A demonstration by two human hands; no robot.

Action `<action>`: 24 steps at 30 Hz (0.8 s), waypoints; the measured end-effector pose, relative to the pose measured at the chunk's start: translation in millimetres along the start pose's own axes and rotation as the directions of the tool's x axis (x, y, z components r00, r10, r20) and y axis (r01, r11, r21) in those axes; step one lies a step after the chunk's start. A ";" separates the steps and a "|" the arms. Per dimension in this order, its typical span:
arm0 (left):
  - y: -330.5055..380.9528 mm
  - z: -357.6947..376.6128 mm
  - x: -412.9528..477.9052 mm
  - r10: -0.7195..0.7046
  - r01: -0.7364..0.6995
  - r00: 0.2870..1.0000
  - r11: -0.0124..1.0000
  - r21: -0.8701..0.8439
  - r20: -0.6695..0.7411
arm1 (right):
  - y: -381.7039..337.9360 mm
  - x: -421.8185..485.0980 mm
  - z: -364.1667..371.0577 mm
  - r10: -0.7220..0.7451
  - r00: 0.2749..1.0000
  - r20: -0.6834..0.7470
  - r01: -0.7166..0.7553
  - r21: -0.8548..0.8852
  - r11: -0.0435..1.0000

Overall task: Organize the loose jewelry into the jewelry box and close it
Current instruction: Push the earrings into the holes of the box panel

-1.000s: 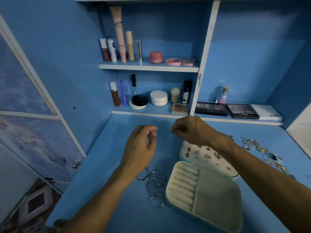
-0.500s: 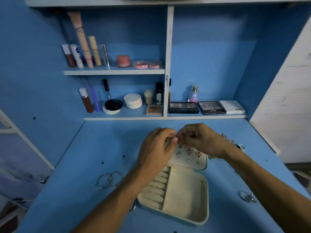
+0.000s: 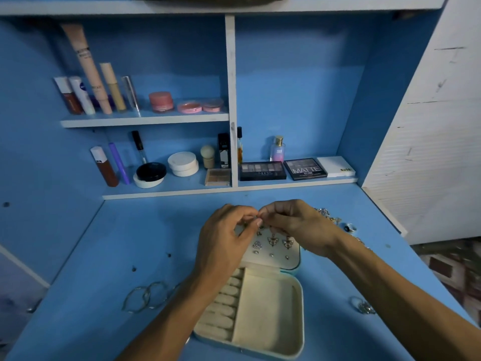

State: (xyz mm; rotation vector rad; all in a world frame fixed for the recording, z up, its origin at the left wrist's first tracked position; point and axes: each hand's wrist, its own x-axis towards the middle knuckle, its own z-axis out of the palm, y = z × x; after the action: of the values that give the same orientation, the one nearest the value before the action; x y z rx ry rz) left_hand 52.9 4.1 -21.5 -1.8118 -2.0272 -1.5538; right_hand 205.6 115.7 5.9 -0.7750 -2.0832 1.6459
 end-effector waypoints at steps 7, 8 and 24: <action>1.7 -2.8 3.3 -0.006 0.006 1.000 1.000 -0.009 -0.006 | -10.6 3.5 -13.2 0.118 0.988 0.101 -0.125 0.067 0.990; 1.7 -3.0 3.1 -0.003 0.003 1.000 1.000 -0.014 -0.004 | -11.4 4.4 -15.1 0.130 0.984 0.118 -0.139 0.066 0.988; 1.2 1.6 5.8 0.064 -0.070 0.996 0.992 0.107 0.059 | -22.7 -6.9 -26.3 0.111 0.978 0.177 -0.031 -0.403 0.915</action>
State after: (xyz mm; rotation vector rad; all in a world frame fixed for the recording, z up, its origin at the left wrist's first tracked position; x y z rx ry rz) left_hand 52.9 9.2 -18.3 -1.8817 -2.0084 -1.3634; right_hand 222.4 127.8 34.6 -0.8480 -2.6099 1.3943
